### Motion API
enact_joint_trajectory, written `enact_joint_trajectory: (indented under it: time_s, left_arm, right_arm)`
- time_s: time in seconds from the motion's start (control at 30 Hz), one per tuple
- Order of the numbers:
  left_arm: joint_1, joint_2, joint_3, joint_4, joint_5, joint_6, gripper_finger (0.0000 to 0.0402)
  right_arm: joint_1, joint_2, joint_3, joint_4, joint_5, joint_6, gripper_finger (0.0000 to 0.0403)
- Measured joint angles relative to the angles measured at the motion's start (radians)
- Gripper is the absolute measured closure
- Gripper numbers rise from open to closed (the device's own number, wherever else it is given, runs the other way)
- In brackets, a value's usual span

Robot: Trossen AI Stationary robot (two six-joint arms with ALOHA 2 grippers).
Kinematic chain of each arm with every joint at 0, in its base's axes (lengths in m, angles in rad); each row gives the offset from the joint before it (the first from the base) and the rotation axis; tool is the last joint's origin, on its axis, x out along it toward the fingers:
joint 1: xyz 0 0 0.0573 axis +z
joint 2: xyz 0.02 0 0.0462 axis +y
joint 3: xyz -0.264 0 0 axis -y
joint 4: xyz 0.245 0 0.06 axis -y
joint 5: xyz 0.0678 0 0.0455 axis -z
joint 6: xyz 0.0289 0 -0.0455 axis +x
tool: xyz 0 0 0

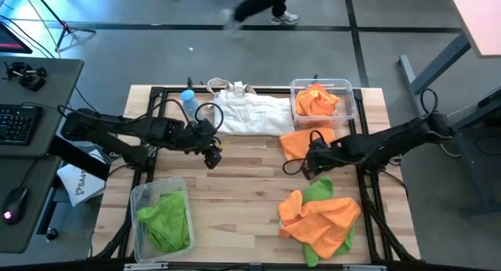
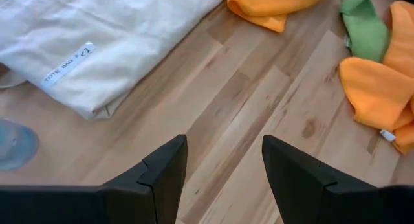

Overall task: Sort microfiber towel by color & place in baskets
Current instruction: Put the orange microfiber cloth into the top transparent bin

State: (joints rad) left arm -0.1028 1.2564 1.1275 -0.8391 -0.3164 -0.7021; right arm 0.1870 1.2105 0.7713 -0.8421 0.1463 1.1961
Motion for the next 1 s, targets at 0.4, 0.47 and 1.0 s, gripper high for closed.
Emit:
enact_joint_trajectory:
  time_s: [0.4,0.47,1.0]
  left_arm:
    - [0.014,0.000,0.000,0.008,-0.007,-0.003,0.0213]
    - [0.014,0.000,0.000,0.010,-0.007,-0.003,0.0213]
    - [0.014,0.000,0.000,0.031,-0.008,-0.002,0.0213]
  right_arm:
    - [0.208,-0.021,0.037,-0.022,-0.068,-0.228,0.0315]
    - [0.249,-0.022,0.037,-0.024,-0.075,-0.310,0.0315]
    - [0.467,0.001,0.037,0.054,-0.141,-0.483,0.0250]
